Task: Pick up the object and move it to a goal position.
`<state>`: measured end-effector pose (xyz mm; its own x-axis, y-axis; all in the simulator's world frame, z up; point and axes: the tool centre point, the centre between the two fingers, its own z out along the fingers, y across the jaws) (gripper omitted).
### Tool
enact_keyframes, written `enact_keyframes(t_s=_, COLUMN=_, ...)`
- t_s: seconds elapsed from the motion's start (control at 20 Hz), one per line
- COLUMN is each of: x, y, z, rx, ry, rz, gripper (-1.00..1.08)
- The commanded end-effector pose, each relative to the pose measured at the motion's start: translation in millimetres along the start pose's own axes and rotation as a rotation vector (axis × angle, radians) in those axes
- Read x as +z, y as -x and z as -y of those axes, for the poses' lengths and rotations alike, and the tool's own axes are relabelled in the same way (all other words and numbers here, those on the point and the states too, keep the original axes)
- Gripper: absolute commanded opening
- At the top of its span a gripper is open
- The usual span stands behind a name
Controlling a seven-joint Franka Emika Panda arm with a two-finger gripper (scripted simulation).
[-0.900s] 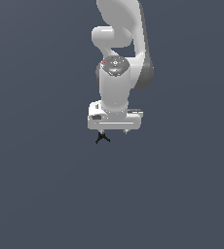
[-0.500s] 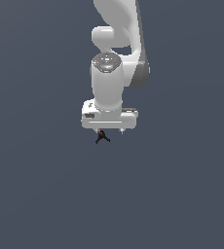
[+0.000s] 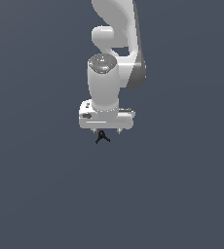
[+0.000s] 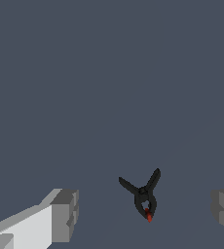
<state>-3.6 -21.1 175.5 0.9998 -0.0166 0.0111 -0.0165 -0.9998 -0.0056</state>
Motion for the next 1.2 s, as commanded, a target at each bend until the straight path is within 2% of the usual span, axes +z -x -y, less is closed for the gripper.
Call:
enact_keyframes(t_s=0.0, x=8, y=4, z=-3, rx=-0.012, ry=0.001, rz=0.001, gripper=1.00)
enact_keyframes(t_s=0.3, x=38, y=22, z=-14, rx=-0.064, ry=0.004, rz=0.004, gripper=1.00)
enact_keyframes(t_s=0.7, x=87, y=60, z=-31, rx=-0.161, ry=0.006, rz=0.009, gripper=1.00)
enact_keyframes(t_s=1.15, x=110, y=82, z=-37, rx=-0.212, ry=0.004, rz=0.012, gripper=1.00)
